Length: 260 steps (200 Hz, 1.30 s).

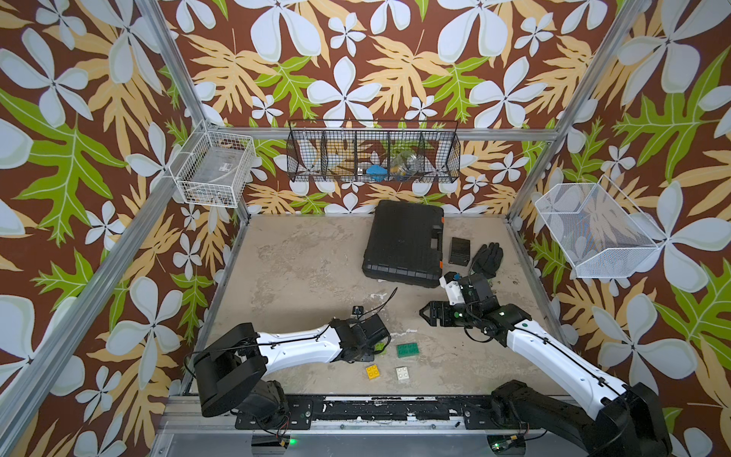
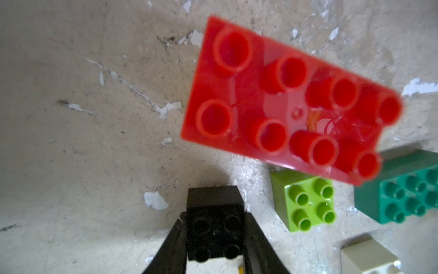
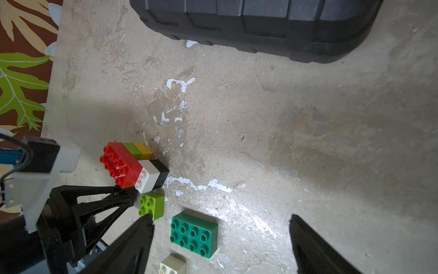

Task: Assemble a giraffe with lego
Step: Pick up the lego brick from the center of the board, then assemble the lego brick with the lego brick.

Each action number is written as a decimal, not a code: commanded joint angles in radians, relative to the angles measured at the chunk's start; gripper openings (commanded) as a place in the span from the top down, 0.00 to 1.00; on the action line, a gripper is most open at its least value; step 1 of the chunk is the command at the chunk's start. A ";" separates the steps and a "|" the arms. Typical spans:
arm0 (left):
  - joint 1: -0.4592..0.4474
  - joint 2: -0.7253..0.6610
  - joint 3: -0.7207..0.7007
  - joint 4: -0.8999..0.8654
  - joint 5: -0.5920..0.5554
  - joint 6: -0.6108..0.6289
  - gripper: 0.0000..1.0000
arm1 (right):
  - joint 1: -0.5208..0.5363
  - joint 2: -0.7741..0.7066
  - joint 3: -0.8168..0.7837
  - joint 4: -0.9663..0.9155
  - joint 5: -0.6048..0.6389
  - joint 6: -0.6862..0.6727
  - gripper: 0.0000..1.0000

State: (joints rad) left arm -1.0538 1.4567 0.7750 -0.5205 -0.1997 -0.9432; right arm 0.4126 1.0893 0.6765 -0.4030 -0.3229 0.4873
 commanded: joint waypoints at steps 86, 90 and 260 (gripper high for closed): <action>0.120 -0.107 0.264 -0.241 0.061 0.305 0.89 | -0.008 -0.015 -0.009 -0.008 -0.013 -0.008 0.08; 0.132 -0.095 0.274 -0.237 0.069 0.325 0.89 | -0.009 -0.017 -0.007 -0.010 -0.012 -0.007 0.08; 0.239 0.094 0.325 -0.218 0.144 0.567 0.87 | -0.012 -0.029 0.024 -0.033 0.006 -0.009 0.08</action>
State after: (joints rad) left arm -0.8169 1.5410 1.0985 -0.7353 -0.0483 -0.3885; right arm 0.4004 1.0569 0.6899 -0.4553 -0.3153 0.4709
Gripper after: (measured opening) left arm 0.372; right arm 0.921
